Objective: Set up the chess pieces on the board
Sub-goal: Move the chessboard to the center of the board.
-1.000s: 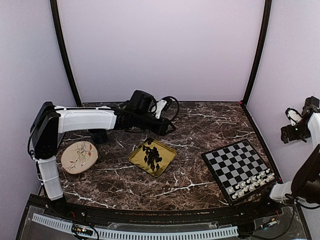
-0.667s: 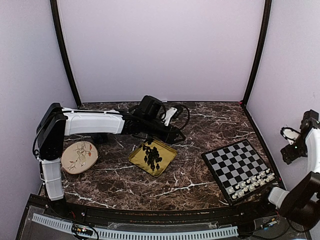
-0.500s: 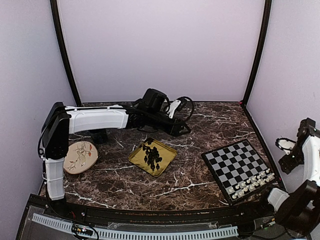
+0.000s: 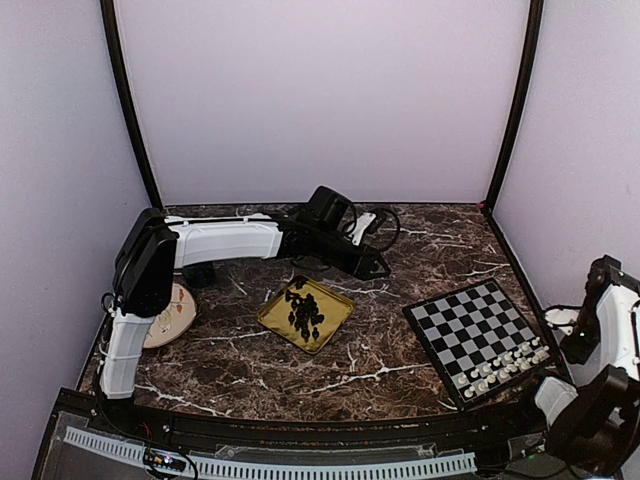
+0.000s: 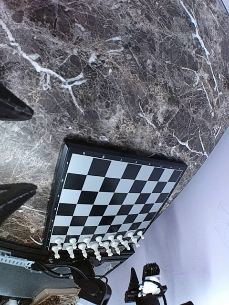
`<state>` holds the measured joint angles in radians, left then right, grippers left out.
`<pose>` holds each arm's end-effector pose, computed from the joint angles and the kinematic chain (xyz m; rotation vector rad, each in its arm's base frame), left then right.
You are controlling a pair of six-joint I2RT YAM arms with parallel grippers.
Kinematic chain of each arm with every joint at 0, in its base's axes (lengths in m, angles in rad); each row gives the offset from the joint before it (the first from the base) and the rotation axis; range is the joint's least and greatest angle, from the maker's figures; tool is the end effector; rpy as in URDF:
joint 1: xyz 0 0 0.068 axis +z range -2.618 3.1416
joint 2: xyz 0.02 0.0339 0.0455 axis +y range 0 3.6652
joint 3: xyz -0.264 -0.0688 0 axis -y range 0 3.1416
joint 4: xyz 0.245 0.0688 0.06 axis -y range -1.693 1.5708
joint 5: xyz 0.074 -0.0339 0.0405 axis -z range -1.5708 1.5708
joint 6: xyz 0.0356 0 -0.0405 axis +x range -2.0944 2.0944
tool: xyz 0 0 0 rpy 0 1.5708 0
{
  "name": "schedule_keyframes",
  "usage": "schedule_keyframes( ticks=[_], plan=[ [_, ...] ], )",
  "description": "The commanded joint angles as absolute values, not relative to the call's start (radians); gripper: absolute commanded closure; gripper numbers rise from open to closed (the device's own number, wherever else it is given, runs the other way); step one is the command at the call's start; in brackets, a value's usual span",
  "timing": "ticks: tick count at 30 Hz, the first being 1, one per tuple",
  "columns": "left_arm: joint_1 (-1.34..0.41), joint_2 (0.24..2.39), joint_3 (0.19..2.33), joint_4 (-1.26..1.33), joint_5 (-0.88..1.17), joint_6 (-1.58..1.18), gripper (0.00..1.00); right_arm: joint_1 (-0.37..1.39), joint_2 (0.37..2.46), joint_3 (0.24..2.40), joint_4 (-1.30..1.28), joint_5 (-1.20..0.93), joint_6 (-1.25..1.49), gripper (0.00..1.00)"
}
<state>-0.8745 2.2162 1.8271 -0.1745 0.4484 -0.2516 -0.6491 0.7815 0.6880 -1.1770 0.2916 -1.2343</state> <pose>0.3203 -0.4073 0.2303 0.9686 2.0767 -1.1071 0.0847 -0.0771 0.2331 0.8062 -2.9088 0.6299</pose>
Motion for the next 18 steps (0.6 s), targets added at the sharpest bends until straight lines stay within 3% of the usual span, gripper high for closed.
schedule_keyframes(
  ticks=[1,3,5,18],
  plan=[
    [-0.877,2.201,1.843,-0.193,0.477,-0.25,0.53,-0.652,0.849,0.646,-1.161,0.273,-1.245,0.72],
    [-0.877,2.203,1.839,-0.192,0.477,-0.249,0.53,-0.653,0.891,0.644,-1.159,0.24,-1.234,0.81],
    [-0.877,2.205,1.835,-0.192,0.474,-0.248,0.53,-0.653,0.903,0.633,-1.142,0.211,-1.232,0.84],
    [-0.877,2.216,1.824,-0.19,0.475,-0.255,0.53,-0.668,0.959,0.504,-0.971,0.171,-1.273,0.9]
  ],
)
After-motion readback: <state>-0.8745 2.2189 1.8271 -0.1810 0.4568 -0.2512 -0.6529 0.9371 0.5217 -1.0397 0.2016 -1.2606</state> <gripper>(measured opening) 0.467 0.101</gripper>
